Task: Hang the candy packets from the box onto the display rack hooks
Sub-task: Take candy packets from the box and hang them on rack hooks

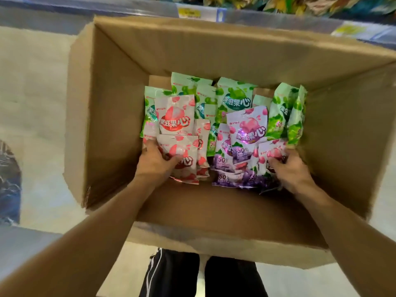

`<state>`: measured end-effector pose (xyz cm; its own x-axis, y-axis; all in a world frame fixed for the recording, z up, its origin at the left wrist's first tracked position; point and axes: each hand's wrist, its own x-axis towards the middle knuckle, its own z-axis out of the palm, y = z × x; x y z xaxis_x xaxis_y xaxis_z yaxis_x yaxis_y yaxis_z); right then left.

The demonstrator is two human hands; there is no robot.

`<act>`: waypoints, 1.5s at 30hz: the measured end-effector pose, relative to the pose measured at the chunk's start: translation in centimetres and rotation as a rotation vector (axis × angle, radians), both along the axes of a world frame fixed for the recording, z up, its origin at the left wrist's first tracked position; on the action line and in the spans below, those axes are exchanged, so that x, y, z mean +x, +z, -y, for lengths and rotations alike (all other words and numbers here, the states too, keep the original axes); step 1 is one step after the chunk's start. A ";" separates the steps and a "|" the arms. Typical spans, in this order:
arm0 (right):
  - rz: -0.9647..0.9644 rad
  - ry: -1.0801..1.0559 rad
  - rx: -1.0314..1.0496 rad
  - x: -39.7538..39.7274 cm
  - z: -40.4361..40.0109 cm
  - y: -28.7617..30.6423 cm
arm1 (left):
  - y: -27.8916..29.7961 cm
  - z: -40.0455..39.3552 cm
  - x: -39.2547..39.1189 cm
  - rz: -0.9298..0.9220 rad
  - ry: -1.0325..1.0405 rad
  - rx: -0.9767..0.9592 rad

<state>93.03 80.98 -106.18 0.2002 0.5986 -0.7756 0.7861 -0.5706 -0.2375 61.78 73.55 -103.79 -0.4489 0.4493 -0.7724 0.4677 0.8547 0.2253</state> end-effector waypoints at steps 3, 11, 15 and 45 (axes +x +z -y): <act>-0.082 -0.131 0.037 0.1 0.7 -1.0 | -1.0 -0.1 -0.1 0.033 0.112 -0.007; -0.140 -0.180 0.039 0.6 1.5 -1.3 | -0.3 0.0 0.2 0.111 0.108 -0.047; -0.096 -0.050 0.054 -1.2 1.3 2.6 | 1.1 0.2 0.3 0.209 0.156 0.083; -1.136 0.205 0.615 -22.7 -8.9 81.9 | 79.9 -3.5 -11.9 0.456 0.662 1.145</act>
<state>70.29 89.92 -24.31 -0.5178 0.8546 -0.0399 0.0345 -0.0258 -0.9991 49.89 77.04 -23.87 -0.6349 0.7280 -0.2588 -0.2475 0.1257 0.9607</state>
